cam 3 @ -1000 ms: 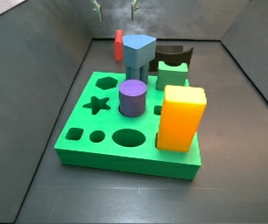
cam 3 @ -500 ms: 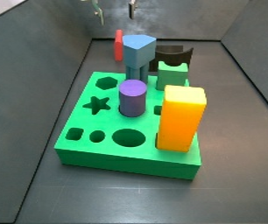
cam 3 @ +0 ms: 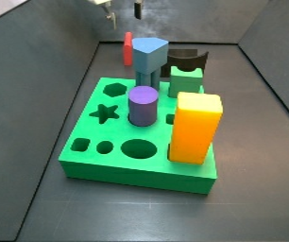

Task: Pick up the square-circle object. Move up. Rotate the square-circle object. Place the square-circle object on the fixture. Regrasp the square-circle object. Move to above the board. Insert the square-circle object.
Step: Rotate the square-circle object.

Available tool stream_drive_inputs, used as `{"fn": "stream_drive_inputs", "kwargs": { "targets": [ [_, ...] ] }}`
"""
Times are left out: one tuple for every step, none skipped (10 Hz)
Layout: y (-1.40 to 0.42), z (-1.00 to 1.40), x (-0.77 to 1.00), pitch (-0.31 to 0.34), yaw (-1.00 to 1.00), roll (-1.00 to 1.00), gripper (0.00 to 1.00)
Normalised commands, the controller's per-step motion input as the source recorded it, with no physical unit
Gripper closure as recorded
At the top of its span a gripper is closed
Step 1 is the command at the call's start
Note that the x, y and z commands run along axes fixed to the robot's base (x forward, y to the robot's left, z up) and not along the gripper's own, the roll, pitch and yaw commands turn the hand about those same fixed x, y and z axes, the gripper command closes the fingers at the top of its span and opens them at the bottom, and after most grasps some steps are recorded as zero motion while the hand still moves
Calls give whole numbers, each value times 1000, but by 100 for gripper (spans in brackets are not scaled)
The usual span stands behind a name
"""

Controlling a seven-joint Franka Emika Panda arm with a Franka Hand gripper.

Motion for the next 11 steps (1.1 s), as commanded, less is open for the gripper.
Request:
{"fn": "stream_drive_inputs", "kwargs": {
  "targets": [
    [1,-14,34,-5,1000,0,0],
    [1,-14,34,-5,1000,0,0],
    [1,-14,34,-6,1000,0,0],
    [1,-13,34,-6,1000,1,0],
    [1,-13,34,-6,1000,1,0],
    [1,-13,34,-6,1000,1,0],
    [1,-13,34,-6,1000,1,0],
    [1,-13,34,-7,1000,1,0],
    [1,-13,34,-7,1000,1,0],
    [1,-13,34,-7,1000,1,0],
    [1,-13,34,-7,1000,1,0]
  ]
}}
